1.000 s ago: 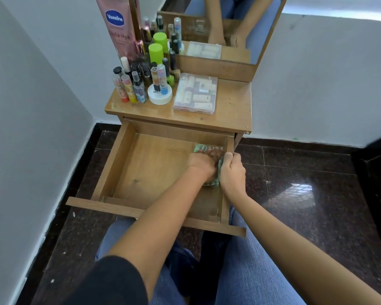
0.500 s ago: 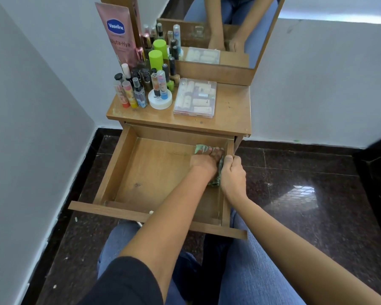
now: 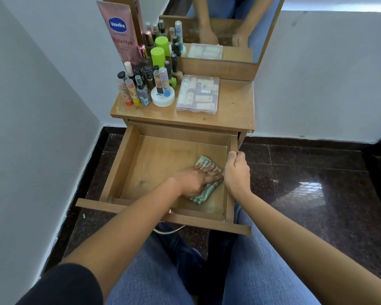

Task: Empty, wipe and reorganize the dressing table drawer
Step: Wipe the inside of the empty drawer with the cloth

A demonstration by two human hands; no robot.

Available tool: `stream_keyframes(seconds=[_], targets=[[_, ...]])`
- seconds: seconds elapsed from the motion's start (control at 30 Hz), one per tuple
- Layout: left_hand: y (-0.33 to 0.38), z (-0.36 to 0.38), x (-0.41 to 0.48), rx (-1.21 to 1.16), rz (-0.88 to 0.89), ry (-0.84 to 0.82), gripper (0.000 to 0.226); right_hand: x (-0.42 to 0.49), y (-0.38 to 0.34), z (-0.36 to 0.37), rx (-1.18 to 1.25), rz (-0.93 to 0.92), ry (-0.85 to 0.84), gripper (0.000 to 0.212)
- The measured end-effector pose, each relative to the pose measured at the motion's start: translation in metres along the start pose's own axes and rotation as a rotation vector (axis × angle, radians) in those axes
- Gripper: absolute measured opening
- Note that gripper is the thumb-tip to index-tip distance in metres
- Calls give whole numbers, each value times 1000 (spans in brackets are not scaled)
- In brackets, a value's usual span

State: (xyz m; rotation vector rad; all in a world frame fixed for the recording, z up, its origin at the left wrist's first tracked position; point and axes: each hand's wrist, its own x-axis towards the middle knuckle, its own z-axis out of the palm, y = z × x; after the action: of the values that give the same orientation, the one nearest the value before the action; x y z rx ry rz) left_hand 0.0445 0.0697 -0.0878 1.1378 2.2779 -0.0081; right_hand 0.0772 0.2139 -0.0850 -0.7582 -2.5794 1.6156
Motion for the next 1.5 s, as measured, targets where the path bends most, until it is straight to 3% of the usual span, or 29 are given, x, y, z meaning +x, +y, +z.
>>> stream_keyframes(seconds=[0.13, 0.2, 0.4, 0.6, 0.9, 1.33, 1.5], targets=[[-13, -1, -10, 53, 154, -54, 67, 0, 0, 0, -6, -3, -4, 28], [-16, 0, -11, 48, 183, -5, 63, 1, 1, 0, -9, -2, -2, 31], [-5, 11, -2, -13, 88, 87, 59, 3, 2, 1, 6, 9, 12, 36], [-8, 4, -4, 50, 155, -8, 58, 3, 2, 1, 4, 7, 13, 34], [-16, 13, -11, 180, 450, -119, 55, 2, 3, 2, -7, -1, 19, 33], [-19, 20, -14, 156, 502, -109, 59, 4, 4, 3, -3, -9, 23, 29], [-29, 25, -26, 179, 568, 67, 51, 3, 5, 3, -4, -13, 19, 30]])
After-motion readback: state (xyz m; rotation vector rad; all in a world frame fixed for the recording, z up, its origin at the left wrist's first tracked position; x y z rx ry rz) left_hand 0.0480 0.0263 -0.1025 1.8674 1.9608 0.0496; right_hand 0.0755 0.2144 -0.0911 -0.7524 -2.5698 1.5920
